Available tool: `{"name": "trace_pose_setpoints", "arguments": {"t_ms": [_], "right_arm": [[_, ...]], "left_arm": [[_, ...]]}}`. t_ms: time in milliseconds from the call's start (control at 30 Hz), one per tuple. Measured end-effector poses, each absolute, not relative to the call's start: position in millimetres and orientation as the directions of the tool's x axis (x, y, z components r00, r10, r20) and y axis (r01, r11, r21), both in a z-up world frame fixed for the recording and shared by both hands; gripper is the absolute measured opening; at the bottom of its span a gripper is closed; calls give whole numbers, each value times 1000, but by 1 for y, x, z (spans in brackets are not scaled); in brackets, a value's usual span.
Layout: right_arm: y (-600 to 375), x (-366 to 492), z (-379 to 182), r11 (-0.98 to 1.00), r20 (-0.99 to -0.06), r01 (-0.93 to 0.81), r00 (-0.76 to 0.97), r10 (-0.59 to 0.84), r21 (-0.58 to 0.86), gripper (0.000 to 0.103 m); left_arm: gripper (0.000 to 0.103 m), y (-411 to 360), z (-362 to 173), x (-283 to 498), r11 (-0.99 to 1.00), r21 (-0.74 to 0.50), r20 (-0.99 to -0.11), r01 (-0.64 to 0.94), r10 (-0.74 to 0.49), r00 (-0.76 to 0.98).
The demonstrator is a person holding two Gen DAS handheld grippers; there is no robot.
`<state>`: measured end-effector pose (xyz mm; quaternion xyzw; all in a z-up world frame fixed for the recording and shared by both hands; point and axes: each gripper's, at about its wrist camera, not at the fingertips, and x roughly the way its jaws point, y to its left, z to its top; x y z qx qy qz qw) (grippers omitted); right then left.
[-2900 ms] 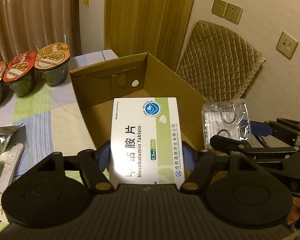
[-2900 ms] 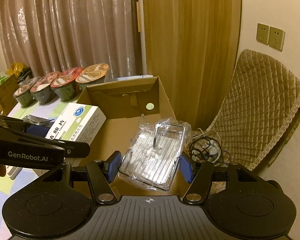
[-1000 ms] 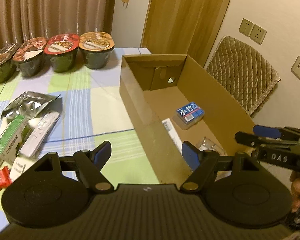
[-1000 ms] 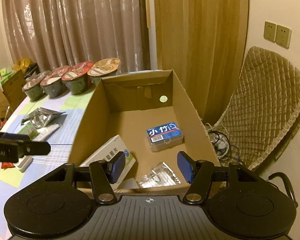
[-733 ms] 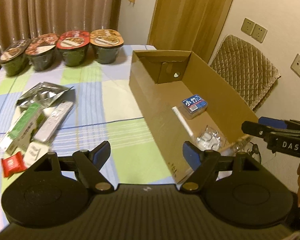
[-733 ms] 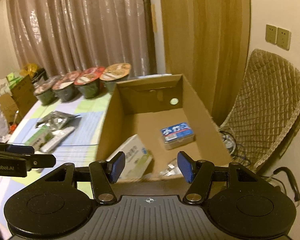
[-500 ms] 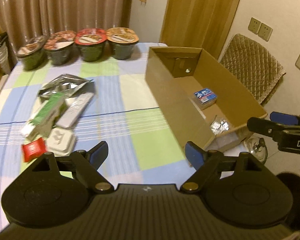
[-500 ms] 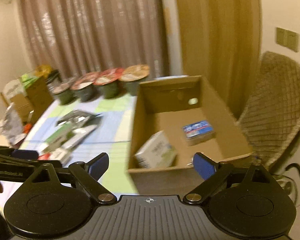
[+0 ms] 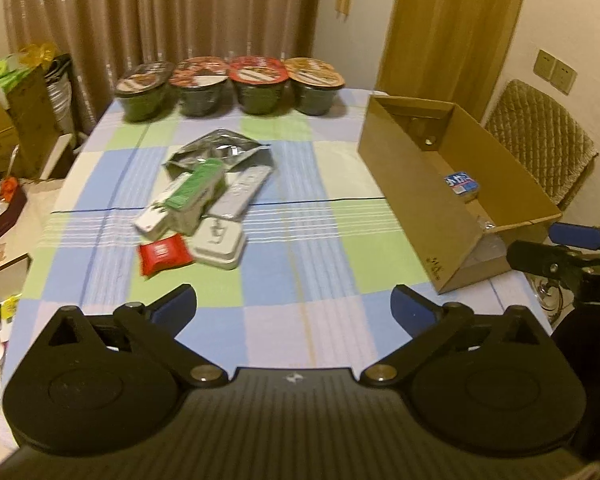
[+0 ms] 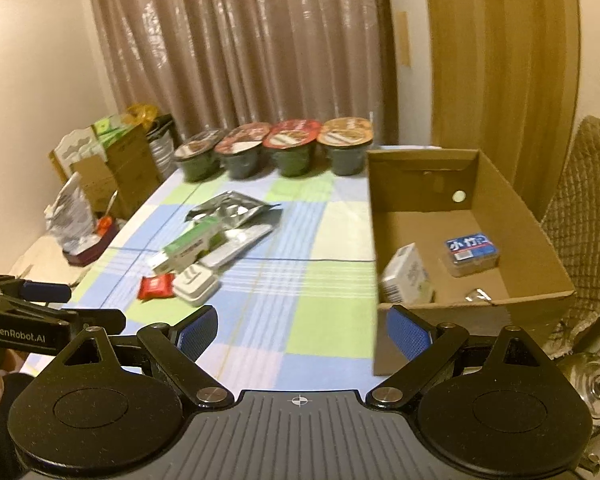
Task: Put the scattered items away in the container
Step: 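Withdraw both grippers from the box back toward the remaining items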
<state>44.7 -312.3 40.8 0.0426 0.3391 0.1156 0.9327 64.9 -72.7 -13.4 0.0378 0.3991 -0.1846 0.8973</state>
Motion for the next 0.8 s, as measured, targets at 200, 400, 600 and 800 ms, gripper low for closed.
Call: {"name": "trace_pose_setpoints", "arguments": {"t_ms": [200, 400, 600, 800], "right_arm": [[-293, 38, 41, 963, -632, -230, 727, 266, 141, 96], [-281, 37, 39, 957, -642, -261, 715, 278, 124, 96], [-275, 35, 35, 955, -651, -273, 705, 282, 118, 96], [-270, 36, 30, 953, -663, -280, 693, 285, 117, 96]], "left_arm": [[101, -44, -14, 60, 948, -83, -732, 308, -267, 627], [101, -27, -15, 57, 955, -76, -730, 287, -249, 636], [101, -17, -18, 57, 958, -70, -733, 277, -238, 638], [101, -13, -22, 58, 959, -74, -737, 274, -237, 633]]}}
